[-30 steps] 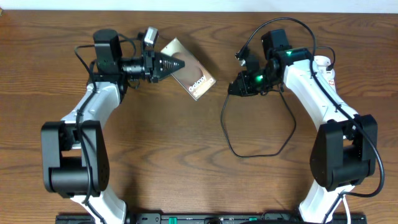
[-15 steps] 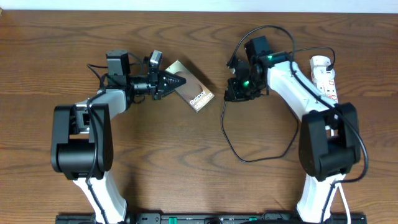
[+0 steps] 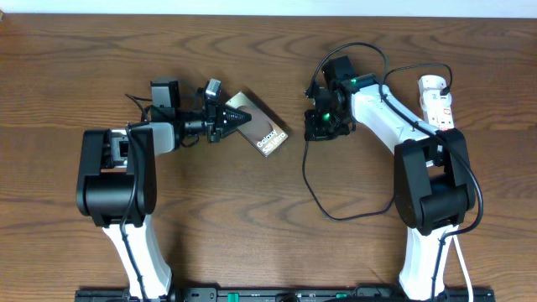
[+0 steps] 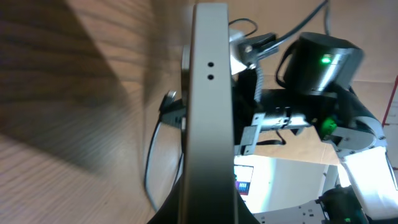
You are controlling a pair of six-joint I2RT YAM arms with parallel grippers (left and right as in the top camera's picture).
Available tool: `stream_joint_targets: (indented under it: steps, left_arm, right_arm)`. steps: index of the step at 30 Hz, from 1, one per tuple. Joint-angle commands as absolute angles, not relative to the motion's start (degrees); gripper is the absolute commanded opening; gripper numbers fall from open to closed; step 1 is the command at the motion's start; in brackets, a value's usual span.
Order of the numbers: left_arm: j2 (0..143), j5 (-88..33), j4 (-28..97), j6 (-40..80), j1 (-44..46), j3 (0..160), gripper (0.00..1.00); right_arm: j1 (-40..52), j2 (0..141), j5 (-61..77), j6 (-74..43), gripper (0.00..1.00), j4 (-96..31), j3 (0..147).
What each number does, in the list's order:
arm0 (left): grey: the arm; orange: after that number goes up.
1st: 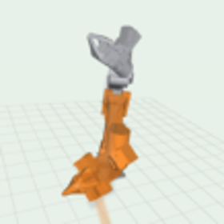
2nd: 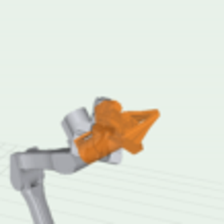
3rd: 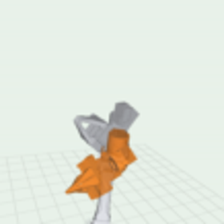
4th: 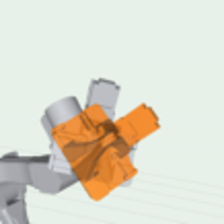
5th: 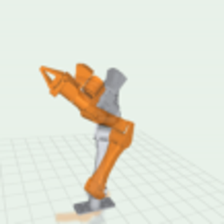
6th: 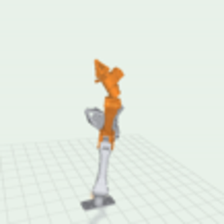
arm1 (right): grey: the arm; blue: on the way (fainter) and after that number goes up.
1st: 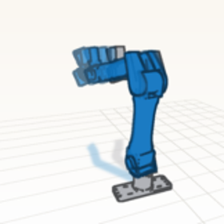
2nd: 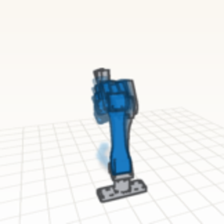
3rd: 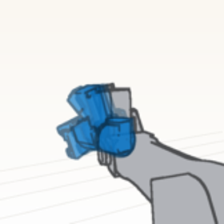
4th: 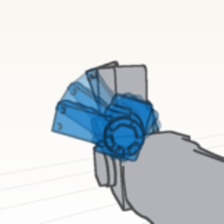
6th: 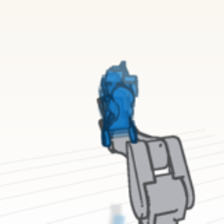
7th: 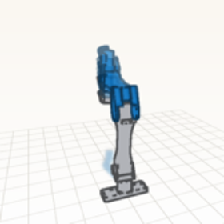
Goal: Plug charger to phone and switch on socket
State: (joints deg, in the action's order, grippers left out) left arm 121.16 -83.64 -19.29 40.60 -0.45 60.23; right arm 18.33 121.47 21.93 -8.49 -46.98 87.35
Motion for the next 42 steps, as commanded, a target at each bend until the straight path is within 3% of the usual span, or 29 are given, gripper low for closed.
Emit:
stream_joint_targets:
  steps: [1,7,12,14,29,42]
  left_arm:
    - [122.7,-85.4,-19.3,39.4,-0.3,59.8,0.07]
    - [122.7,-86.3,-19.4,39.4,-0.3,59.8,0.07]
    - [122.7,-89.7,-19.4,38.1,-0.3,59.8,0.07]
    - [122.7,-90.1,-19.4,37.9,-0.3,59.8,0.07]
    - [122.7,-90.1,-19.4,37.8,0.8,59.8,0.07]
    - [122.7,-87.3,-19.4,39.1,4.4,59.8,0.07]
  right_arm:
    - [19.7,122.0,16.3,-12.3,0.01,-46.1,87.2]
    - [21.8,122.0,12.1,-17.0,0.1,-45.7,87.2]
    - [23.0,122.0,12.7,-17.3,0.4,-44.8,87.2]
    - [23.1,122.0,14.4,-15.9,0.44,-44.4,87.2]
    - [22.4,120.6,29.1,-10.6,0.49,-44.5,91.9]
    - [27.7,120.6,31.9,-12.2,0.47,-44.8,91.9]
